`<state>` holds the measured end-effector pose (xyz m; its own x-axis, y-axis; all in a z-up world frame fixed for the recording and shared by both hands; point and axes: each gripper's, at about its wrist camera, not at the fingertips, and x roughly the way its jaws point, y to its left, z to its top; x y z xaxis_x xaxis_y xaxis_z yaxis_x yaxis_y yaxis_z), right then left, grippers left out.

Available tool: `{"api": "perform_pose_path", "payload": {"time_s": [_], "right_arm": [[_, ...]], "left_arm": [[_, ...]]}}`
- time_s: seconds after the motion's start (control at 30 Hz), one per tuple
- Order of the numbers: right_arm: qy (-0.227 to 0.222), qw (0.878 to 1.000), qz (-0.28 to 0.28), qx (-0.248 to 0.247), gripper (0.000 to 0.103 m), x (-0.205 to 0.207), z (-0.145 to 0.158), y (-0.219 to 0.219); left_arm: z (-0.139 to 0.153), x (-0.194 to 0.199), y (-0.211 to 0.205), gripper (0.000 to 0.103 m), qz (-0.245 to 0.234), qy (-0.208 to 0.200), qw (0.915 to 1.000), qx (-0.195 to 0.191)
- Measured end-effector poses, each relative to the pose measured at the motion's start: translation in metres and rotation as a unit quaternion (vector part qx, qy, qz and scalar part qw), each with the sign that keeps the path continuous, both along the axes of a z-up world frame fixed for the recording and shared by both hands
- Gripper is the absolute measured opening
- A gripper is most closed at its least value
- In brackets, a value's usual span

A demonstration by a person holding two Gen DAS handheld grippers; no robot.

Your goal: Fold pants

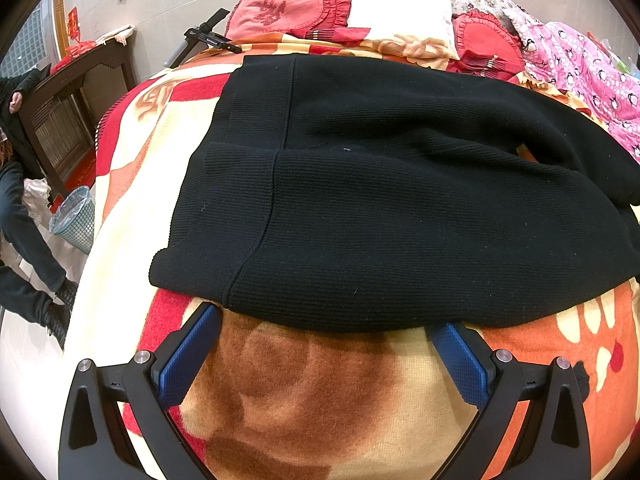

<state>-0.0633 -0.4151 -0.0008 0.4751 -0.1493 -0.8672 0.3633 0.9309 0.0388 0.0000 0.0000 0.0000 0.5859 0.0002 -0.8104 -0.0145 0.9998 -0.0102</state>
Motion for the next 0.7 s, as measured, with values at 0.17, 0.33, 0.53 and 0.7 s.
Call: {"api": "perform_pose_path", "payload": {"time_s": [0.17,0.33,0.53,0.7], "right_arm": [[-0.002,1.000,0.001,0.002,0.102,0.000,0.000,0.000],[-0.015,0.999,0.022,0.040,0.103,-0.014,0.013,-0.004],[-0.061,0.993,0.027,0.101,0.103,-0.018,0.030,-0.012],[-0.059,0.990,0.014,0.130,0.103,-0.005,0.019,-0.020]], "left_arm": [[0.001,-0.001,0.000,0.100,0.003,0.002,1.0000,0.003],[0.016,-0.004,0.024,0.084,0.015,0.008,0.9977,-0.066],[0.027,-0.009,0.064,0.084,0.068,-0.015,0.9897,-0.125],[0.021,0.001,0.075,0.085,0.085,-0.007,0.9871,-0.136]]}}
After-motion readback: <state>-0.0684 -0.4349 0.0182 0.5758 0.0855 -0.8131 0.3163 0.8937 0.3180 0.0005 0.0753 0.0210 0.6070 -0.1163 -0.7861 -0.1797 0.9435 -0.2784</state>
